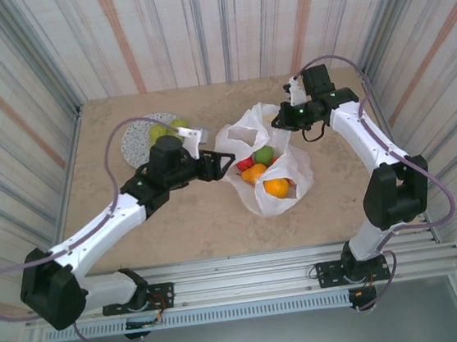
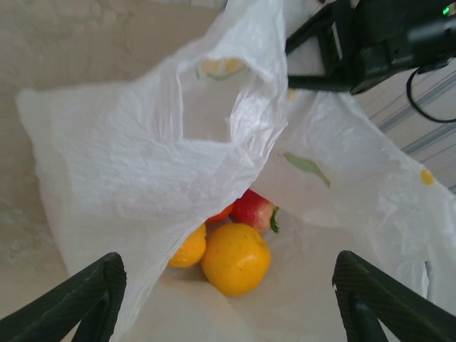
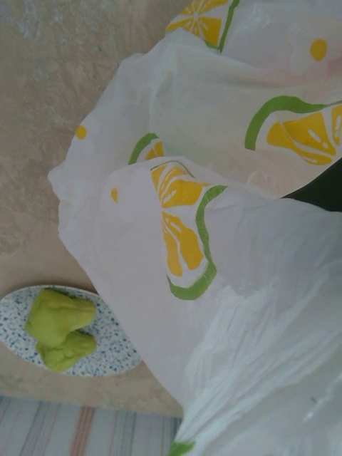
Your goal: Place the fruits into the plastic bag
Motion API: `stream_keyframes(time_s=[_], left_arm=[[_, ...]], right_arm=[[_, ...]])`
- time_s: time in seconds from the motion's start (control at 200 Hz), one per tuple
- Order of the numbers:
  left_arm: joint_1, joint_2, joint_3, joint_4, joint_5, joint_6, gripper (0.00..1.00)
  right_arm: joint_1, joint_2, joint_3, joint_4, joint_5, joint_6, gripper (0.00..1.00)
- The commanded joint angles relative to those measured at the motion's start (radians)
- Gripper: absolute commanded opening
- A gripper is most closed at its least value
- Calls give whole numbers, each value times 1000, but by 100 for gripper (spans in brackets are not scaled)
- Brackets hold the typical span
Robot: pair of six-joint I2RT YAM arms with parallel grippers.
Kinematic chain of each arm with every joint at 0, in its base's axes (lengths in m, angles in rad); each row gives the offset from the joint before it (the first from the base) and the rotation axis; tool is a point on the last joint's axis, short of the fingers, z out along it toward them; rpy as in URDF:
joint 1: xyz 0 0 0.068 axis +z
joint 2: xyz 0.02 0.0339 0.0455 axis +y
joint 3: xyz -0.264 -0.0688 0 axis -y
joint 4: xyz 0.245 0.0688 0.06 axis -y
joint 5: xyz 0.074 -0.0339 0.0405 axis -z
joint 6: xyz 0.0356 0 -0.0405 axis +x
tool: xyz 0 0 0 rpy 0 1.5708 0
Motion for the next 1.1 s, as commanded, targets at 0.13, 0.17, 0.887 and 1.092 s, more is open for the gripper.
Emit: stream_keyframes(time_s=[0.13, 0.17, 0.887, 1.092], left_arm=[[152, -97, 53, -174, -154, 85, 91], [187, -86, 78, -219, -209, 80, 92], [507, 703, 577, -506, -401, 346, 98], [517, 865, 745, -584, -370, 361, 98]], right_arm=[[10, 3, -17, 43, -37, 34, 0], [10, 3, -19, 43, -39, 33, 0], [-22, -12, -49, 56, -73, 20, 0], [-34, -30, -65, 56, -72, 20, 0]])
